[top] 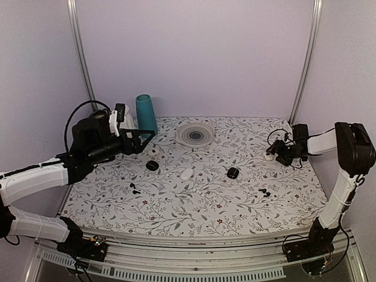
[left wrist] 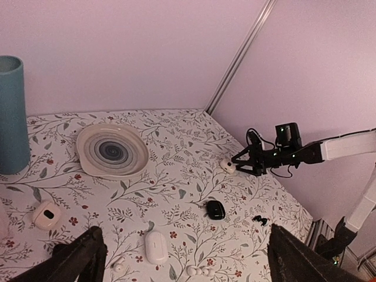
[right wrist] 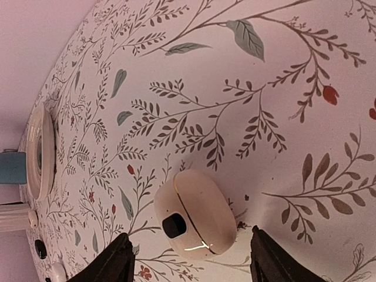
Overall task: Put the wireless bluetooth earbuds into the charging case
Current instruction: Place the charging case with the earbuds at the center of the board, then reset both arms
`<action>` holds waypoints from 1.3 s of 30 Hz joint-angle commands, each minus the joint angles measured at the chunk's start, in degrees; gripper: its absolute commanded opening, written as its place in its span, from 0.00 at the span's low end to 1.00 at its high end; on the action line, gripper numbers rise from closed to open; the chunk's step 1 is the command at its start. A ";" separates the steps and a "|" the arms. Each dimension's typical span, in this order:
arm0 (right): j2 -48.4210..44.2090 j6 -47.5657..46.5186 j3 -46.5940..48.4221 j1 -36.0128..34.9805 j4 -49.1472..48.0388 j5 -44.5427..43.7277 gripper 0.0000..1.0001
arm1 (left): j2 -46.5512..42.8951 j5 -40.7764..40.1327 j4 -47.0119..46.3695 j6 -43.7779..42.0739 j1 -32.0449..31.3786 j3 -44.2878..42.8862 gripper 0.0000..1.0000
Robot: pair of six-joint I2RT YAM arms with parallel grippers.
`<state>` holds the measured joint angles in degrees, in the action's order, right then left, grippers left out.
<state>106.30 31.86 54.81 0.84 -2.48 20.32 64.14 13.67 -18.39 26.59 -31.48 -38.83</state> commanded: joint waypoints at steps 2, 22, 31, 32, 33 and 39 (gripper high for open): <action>-5.61 -2.95 -0.19 0.25 2.84 -4.59 0.76 | 0.59 1.02 -1.34 -0.62 0.46 -0.11 0.96; -41.72 -7.75 -14.83 -12.74 -0.18 -11.19 0.99 | 5.09 3.81 -6.63 -0.92 0.29 -0.29 0.96; -51.79 -7.98 -13.03 -27.39 -0.68 -15.09 0.99 | 5.08 3.23 -7.10 -1.48 -0.13 0.20 0.96; -52.07 -7.76 -12.46 -28.66 -1.03 -14.97 0.99 | 5.04 3.16 -7.14 -1.60 -0.22 0.24 0.96; -52.34 -7.49 -11.93 -30.03 -1.51 -14.68 0.99 | 4.89 3.08 -7.08 -1.69 -0.25 0.28 0.96; -51.61 -6.01 -8.60 -32.96 -3.25 -10.65 0.99 | 4.04 2.77 -6.93 -2.28 -0.67 0.40 0.96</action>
<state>54.70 24.71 42.63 -31.24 -3.11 7.86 68.95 16.64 -24.18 25.61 -31.75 -38.79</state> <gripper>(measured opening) 0.989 0.960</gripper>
